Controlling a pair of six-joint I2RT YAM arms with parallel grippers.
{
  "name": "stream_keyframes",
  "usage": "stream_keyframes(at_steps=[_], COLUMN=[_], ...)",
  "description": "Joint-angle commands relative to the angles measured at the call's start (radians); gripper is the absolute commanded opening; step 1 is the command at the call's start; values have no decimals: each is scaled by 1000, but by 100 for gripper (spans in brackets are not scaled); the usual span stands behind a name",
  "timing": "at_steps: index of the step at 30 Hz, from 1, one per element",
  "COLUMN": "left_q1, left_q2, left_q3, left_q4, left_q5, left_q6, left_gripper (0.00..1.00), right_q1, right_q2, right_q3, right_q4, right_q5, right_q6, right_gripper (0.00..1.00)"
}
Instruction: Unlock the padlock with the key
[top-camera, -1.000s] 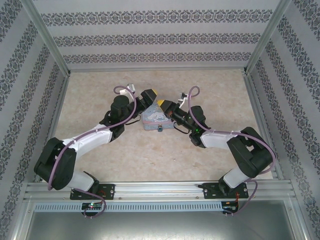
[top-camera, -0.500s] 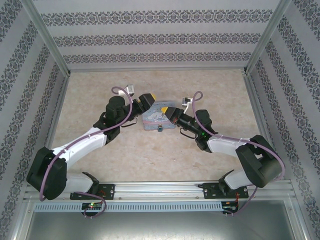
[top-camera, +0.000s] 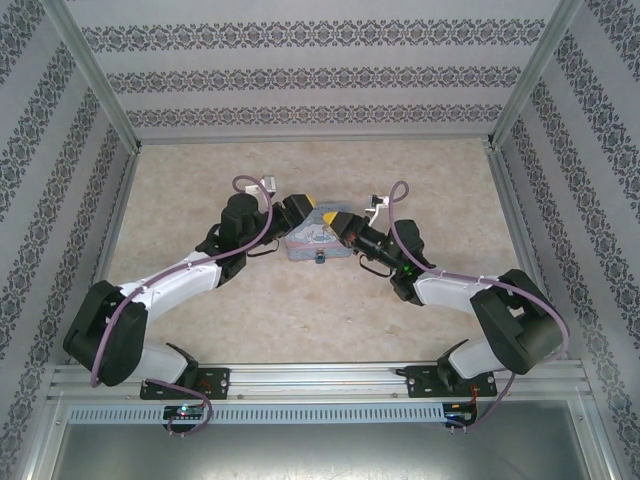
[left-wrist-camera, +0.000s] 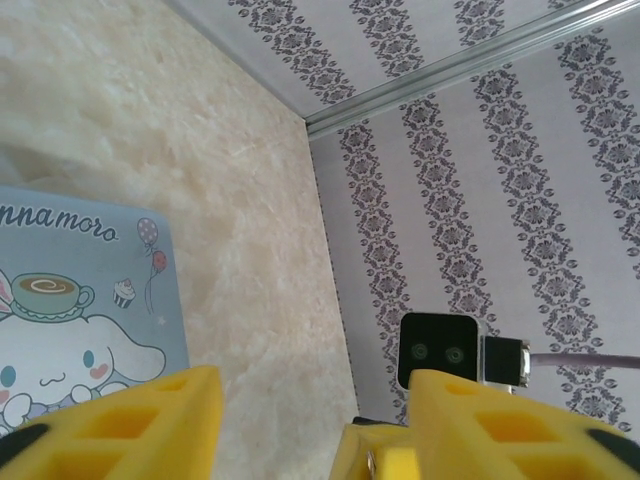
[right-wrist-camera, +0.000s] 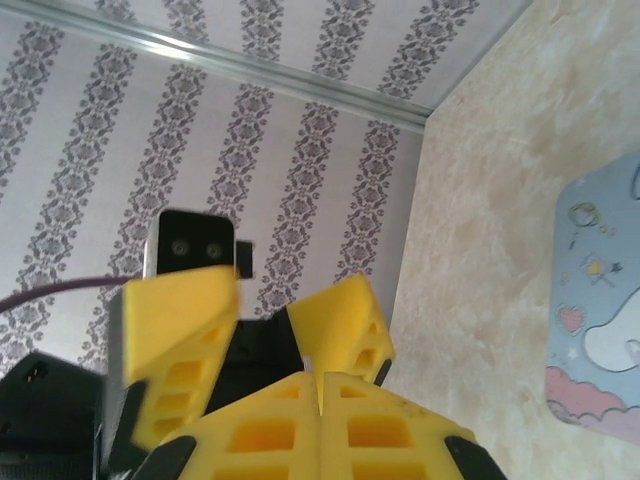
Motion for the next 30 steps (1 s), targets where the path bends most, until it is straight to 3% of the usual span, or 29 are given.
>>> stream_keyframes(at_steps=[1, 6, 14, 21, 30], left_q1=[-12, -26, -74, -171, -206], left_q2=[-40, -99, -119, 2, 164], left_q3=[-36, -40, -139, -137, -111], left_q4=[-24, -278, -381, -324, -182], left_q5=[-12, -37, -103, -105, -121], left_q6=[33, 180, 305, 418, 523], left_gripper=[71, 89, 93, 89, 87], right_q1=[-48, -114, -147, -133, -126], right_q2=[24, 62, 217, 336, 398], right_q3=[7, 67, 203, 284, 296], right_q4=[-28, -135, -191, -165, -141], right_q5=[23, -16, -95, -124, -127], right_q6=[20, -24, -61, -36, -20], right_gripper=[0, 0, 0, 0, 0])
